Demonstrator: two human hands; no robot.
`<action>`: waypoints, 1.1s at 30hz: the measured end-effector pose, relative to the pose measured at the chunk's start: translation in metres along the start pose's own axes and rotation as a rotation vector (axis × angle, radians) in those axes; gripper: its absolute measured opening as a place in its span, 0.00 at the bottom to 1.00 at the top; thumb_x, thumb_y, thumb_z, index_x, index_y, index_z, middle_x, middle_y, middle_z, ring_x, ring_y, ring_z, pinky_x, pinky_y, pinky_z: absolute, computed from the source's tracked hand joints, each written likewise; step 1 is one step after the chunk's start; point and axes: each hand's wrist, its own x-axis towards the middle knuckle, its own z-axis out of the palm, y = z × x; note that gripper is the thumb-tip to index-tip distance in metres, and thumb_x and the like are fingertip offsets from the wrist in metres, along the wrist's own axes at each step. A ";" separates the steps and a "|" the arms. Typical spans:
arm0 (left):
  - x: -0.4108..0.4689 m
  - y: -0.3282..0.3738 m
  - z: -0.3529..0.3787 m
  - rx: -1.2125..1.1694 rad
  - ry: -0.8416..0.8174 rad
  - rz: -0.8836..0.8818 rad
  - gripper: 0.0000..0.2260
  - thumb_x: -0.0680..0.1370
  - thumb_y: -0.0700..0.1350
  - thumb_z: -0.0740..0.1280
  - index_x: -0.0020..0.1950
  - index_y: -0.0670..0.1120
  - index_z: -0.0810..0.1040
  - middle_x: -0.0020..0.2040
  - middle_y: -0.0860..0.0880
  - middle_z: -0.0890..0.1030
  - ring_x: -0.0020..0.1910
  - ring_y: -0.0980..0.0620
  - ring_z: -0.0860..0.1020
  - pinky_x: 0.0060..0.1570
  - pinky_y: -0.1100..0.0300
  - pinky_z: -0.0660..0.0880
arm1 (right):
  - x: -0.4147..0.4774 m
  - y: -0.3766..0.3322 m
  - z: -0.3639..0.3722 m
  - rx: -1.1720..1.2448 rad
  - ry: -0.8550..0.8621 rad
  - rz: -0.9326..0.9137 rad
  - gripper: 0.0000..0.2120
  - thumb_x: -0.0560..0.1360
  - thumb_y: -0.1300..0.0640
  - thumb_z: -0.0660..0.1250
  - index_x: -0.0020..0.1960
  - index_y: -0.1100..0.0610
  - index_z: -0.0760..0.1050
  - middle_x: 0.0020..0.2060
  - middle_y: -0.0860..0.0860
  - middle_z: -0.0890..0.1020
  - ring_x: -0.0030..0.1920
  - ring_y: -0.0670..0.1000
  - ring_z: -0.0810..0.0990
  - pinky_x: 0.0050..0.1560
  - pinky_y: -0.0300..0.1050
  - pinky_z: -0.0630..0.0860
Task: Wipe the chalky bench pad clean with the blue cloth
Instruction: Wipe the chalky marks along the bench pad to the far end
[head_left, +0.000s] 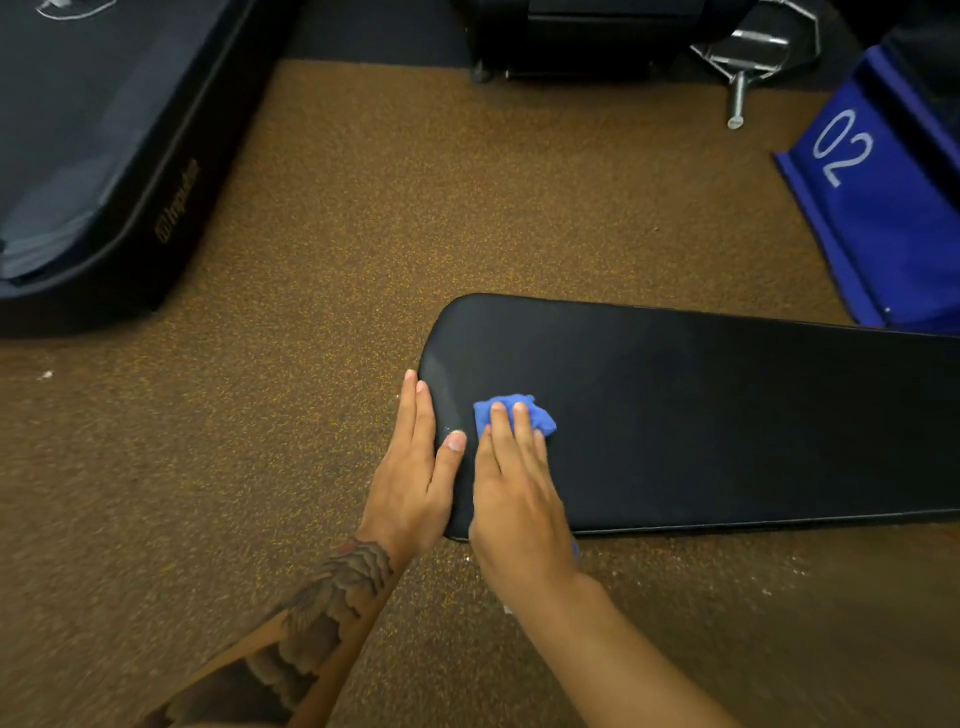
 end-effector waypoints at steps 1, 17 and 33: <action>0.000 0.000 0.000 -0.011 -0.002 -0.004 0.34 0.79 0.61 0.46 0.79 0.44 0.45 0.79 0.54 0.40 0.75 0.64 0.41 0.70 0.74 0.42 | -0.003 -0.006 0.003 0.005 0.017 -0.010 0.26 0.70 0.66 0.47 0.64 0.68 0.72 0.65 0.62 0.73 0.68 0.62 0.68 0.61 0.59 0.72; 0.009 -0.008 0.004 -0.562 0.145 -0.194 0.37 0.75 0.64 0.52 0.78 0.44 0.53 0.78 0.51 0.55 0.76 0.61 0.53 0.76 0.53 0.50 | 0.060 -0.006 0.006 0.222 -0.097 -0.048 0.29 0.69 0.74 0.55 0.70 0.68 0.62 0.73 0.61 0.59 0.75 0.59 0.49 0.73 0.54 0.54; 0.014 -0.004 -0.003 -0.929 0.069 -0.298 0.42 0.68 0.73 0.61 0.75 0.51 0.61 0.73 0.57 0.66 0.72 0.63 0.63 0.75 0.55 0.55 | 0.093 -0.010 0.013 0.091 -0.082 -0.158 0.25 0.67 0.74 0.58 0.64 0.71 0.68 0.68 0.64 0.67 0.72 0.66 0.56 0.69 0.62 0.60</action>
